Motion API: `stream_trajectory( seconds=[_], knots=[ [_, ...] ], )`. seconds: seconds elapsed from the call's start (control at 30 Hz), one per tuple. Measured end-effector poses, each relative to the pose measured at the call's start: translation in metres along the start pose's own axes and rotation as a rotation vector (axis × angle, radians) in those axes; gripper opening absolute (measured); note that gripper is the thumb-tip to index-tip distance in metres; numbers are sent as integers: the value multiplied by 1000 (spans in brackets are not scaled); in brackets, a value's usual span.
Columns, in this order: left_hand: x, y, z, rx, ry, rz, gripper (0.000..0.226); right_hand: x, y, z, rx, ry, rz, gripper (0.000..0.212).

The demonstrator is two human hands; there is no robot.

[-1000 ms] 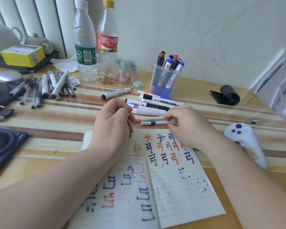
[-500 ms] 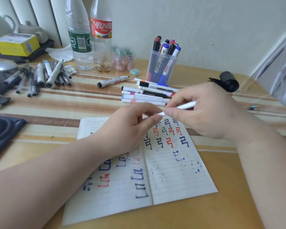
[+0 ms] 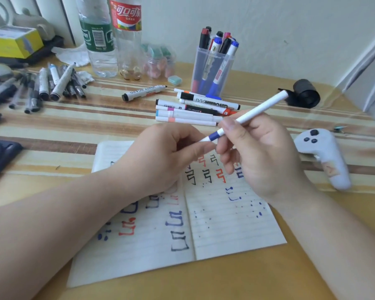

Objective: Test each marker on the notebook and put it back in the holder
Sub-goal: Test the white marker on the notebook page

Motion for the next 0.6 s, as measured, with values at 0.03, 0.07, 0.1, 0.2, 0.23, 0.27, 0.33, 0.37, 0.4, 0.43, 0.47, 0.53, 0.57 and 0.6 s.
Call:
stream_trajectory(
  seconds=[0.03, 0.07, 0.1, 0.2, 0.23, 0.27, 0.33, 0.37, 0.4, 0.43, 0.47, 0.53, 0.57, 0.6],
  knots=[
    [-1, 0, 0, 11, 6, -4, 22, 0, 1, 0, 12, 5, -41, 21],
    [-1, -1, -1, 12, 3, -10, 25, 1, 1, 0, 24, 4, -84, 22],
    [0, -1, 0, 6, -13, -17, 28, 1, 1, 1, 38, -2, -122, 22],
    [8, -4, 2, -26, -85, -13, 32, 3, -2, 7, 69, -28, -220, 22],
    [9, -5, 3, -41, -92, -2, 32, 2, 0, 6, 95, -30, -236, 24],
    [7, -6, 2, -59, -69, 32, 34, 0, 8, 1, 149, -30, -261, 25],
    [-5, -5, -1, -79, 45, 197, 41, -5, 35, -14, 329, -29, -350, 27],
    [-11, -3, -3, -74, 101, 282, 42, -9, 49, -22, 410, -29, -381, 26],
    [-14, -1, -5, -61, 141, 339, 43, -12, 59, -26, 444, -30, -372, 27],
    [-16, -1, -6, -51, 163, 359, 43, -13, 61, -25, 413, -33, -316, 27],
    [-16, -2, -6, -48, 168, 352, 44, -13, 57, -20, 326, -34, -210, 26],
    [-11, -3, -6, -57, 151, 312, 45, -12, 34, 1, 71, -26, 65, 20],
    [-9, -4, -5, -68, 146, 308, 45, -11, 21, 11, -44, -28, 175, 18],
    [-8, -4, -5, -77, 149, 318, 45, -10, 12, 18, -133, -43, 232, 16]
  ],
)
Point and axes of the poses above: each hand's wrist, its own z-axis away from the middle knuckle, its own y-axis out of the back of the hand, x = y × z, the point moved 6 cm from there along -z, towards the middle knuckle, and after that the axes turned 8 degrees about x, right-handed, at the moved point
